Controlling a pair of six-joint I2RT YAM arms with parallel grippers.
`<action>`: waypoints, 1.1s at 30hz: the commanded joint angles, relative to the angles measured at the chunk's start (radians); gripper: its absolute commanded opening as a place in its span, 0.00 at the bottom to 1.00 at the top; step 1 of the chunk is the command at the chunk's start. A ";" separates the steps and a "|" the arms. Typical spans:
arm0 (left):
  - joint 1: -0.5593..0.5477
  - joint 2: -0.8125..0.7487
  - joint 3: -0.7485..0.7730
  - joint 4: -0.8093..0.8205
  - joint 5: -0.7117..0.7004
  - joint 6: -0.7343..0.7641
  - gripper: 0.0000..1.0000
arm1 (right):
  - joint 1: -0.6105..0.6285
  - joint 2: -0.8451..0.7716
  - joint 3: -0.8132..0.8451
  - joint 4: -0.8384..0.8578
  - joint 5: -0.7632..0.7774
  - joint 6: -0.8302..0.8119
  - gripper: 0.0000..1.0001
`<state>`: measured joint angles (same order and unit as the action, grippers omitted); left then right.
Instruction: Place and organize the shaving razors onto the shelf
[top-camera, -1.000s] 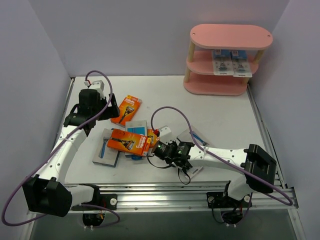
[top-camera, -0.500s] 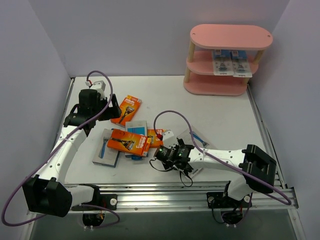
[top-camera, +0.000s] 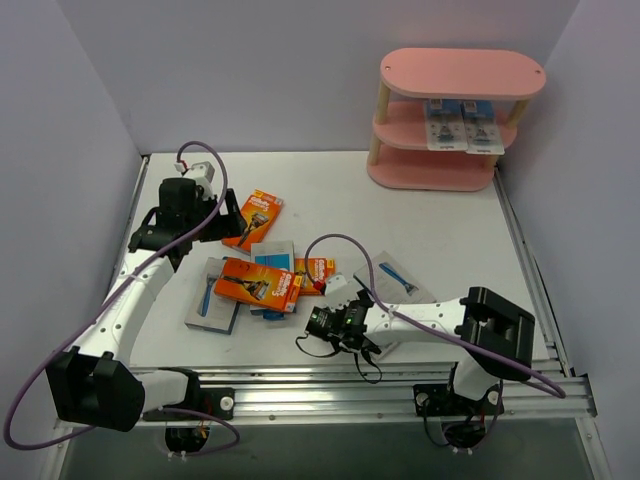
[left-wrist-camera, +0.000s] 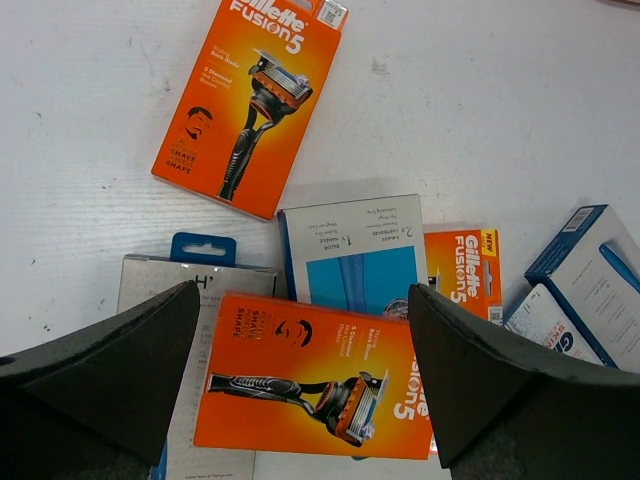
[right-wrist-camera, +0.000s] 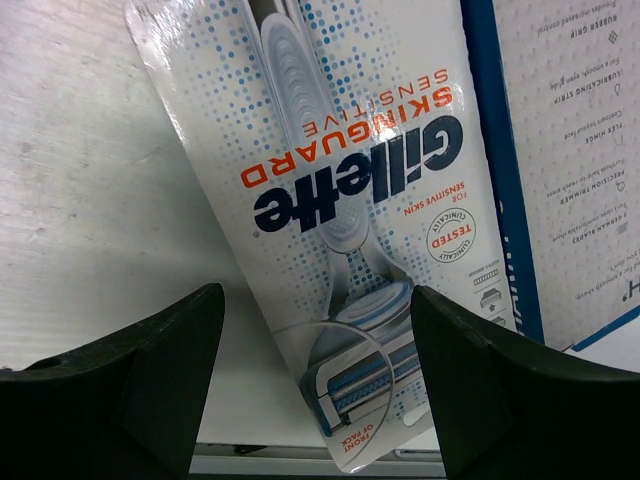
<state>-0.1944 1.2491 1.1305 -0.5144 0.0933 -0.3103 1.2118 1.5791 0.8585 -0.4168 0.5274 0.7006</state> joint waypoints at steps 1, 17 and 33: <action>0.004 0.004 0.052 0.008 0.019 -0.001 0.94 | 0.031 0.042 0.022 -0.094 0.101 0.065 0.71; 0.006 0.021 0.052 0.008 0.037 -0.004 0.94 | 0.065 0.186 0.093 -0.234 0.227 0.217 0.47; 0.006 0.030 0.055 0.008 0.049 -0.009 0.94 | 0.104 0.220 0.154 -0.385 0.353 0.367 0.00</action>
<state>-0.1944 1.2785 1.1324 -0.5152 0.1303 -0.3111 1.3102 1.7977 0.9817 -0.7208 0.8257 0.9722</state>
